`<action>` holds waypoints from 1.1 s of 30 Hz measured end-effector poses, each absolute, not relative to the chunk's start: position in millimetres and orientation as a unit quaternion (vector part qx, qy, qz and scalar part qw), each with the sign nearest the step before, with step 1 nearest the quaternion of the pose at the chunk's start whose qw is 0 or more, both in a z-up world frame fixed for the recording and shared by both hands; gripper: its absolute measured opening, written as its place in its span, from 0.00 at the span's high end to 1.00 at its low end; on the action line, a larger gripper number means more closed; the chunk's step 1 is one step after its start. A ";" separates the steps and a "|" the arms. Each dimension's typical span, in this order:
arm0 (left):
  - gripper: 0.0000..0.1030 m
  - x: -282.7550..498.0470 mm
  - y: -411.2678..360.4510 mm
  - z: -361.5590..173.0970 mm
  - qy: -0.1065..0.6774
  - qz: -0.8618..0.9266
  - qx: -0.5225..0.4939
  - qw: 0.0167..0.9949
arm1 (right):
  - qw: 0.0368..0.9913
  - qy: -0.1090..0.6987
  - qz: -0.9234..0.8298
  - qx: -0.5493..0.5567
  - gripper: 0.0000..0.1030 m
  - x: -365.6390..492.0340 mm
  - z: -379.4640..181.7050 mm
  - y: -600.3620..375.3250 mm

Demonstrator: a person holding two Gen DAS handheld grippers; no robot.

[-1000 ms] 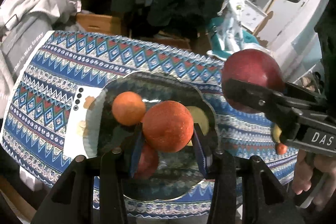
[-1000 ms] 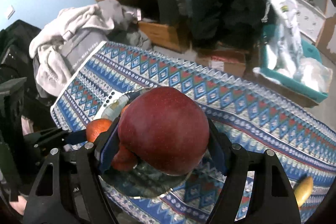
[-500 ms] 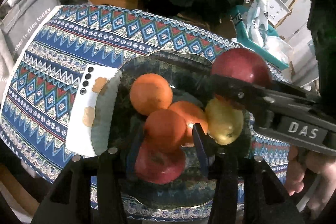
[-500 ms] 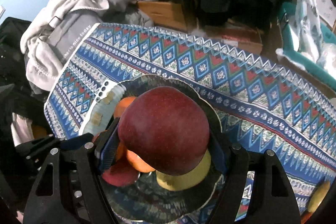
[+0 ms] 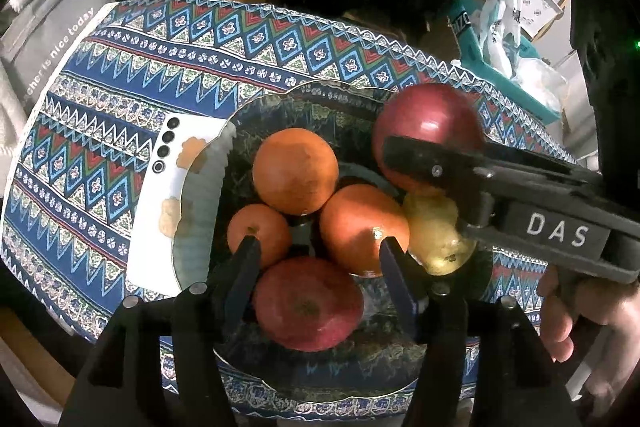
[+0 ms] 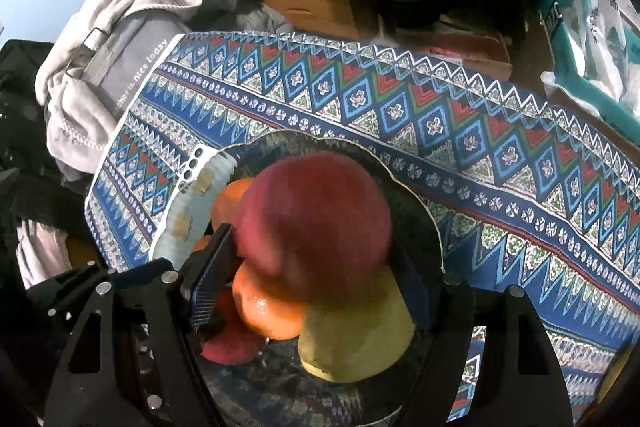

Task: Organize fruits
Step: 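Lower the apple and orange onto the plate and open both grippers, then move both grippers back to the last pear and orange on the cloth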

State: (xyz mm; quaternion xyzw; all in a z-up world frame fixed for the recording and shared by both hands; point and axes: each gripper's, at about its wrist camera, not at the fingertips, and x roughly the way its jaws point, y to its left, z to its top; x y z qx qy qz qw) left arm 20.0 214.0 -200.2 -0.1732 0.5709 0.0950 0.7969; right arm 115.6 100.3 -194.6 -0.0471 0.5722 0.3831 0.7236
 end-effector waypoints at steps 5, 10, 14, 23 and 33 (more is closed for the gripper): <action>0.32 19.4 211.5 -197.5 0.570 0.094 -0.175 0.797 | 0.726 0.566 0.385 -0.060 0.26 111.5 -190.5 99.3; 0.32 20.9 206.7 -189.2 0.564 0.092 -0.167 0.804 | 0.739 0.556 0.377 -0.059 0.26 111.1 -178.2 88.8; 0.32 19.4 202.3 -180.2 0.556 0.091 -0.159 0.811 | 0.758 0.537 0.365 -0.064 0.26 110.4 -160.2 76.6; 0.30 14.0 187.7 -151.7 0.524 0.086 -0.150 0.834 | 0.795 0.503 0.330 -0.077 0.26 105.6 -121.0 40.0; 0.30 5.1 156.9 -113.9 0.484 0.054 -0.132 0.863 | 0.820 0.482 0.299 -0.075 0.26 89.5 -86.5 -17.2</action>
